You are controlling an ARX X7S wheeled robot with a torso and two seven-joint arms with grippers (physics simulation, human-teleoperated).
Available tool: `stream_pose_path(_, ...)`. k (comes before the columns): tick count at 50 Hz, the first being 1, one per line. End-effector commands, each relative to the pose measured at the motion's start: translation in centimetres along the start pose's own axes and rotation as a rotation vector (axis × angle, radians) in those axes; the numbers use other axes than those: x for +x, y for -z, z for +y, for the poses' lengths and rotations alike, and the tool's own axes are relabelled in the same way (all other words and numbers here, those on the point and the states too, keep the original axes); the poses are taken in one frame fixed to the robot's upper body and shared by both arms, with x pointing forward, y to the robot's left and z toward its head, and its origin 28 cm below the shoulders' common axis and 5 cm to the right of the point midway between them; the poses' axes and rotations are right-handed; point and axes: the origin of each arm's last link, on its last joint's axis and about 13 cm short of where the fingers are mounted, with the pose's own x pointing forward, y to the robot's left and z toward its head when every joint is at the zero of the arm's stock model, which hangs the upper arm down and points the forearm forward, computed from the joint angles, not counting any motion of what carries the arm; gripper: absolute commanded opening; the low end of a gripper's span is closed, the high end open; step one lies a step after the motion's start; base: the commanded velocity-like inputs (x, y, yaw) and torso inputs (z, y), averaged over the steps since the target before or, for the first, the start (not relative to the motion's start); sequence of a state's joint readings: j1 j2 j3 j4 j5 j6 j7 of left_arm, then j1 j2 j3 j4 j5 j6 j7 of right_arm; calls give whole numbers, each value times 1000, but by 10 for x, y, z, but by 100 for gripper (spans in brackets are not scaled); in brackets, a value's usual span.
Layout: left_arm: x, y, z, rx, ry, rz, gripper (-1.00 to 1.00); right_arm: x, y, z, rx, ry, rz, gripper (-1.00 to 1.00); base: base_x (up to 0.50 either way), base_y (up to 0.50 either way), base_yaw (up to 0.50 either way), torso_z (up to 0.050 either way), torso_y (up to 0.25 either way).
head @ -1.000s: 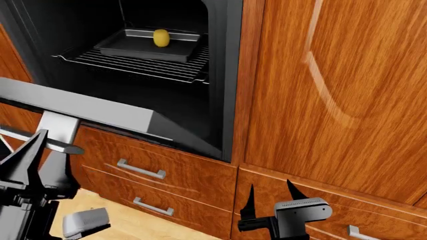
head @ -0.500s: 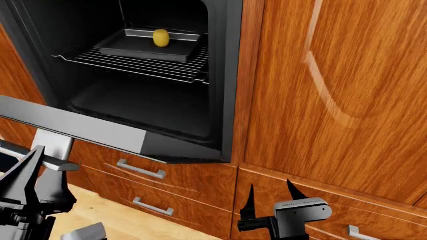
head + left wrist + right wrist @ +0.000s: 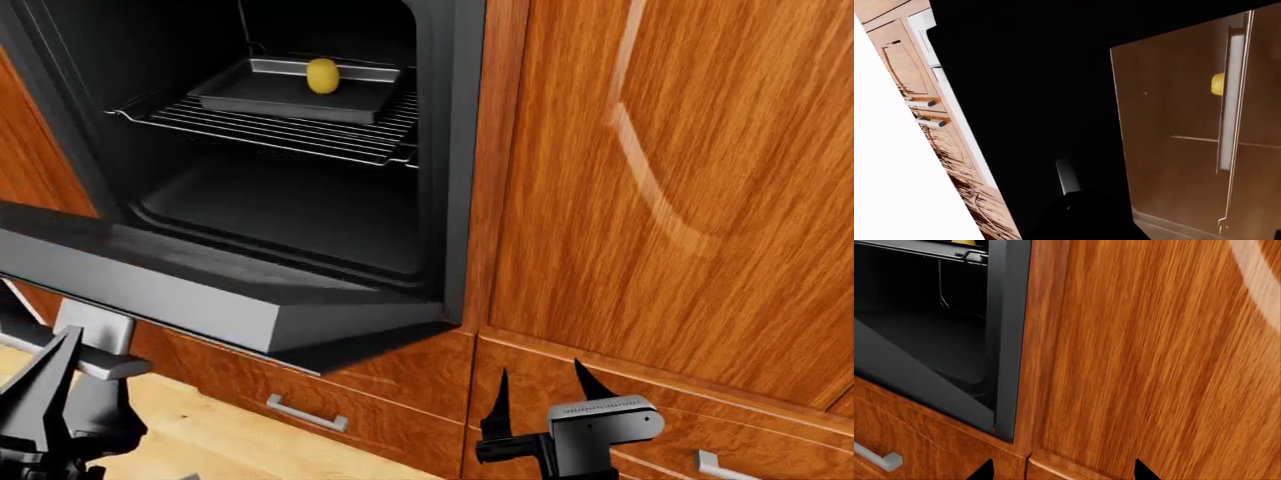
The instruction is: Open the oven door
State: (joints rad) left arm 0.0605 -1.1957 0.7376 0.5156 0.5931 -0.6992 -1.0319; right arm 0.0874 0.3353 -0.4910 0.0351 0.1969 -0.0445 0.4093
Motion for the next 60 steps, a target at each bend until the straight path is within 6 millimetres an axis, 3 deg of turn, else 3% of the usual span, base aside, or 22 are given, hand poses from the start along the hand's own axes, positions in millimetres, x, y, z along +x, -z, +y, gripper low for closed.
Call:
stream_pose_path(1, 9, 14, 3, 113, -202, 20, -100, 0, 0, 0, 1, 0, 4, 100, -12, -4, 4, 0, 0)
stream_pose_path(60, -42, 16, -28, 121, -164, 56, -100, 0, 0, 0, 0, 2, 4, 100, -2, 0, 4, 1, 2)
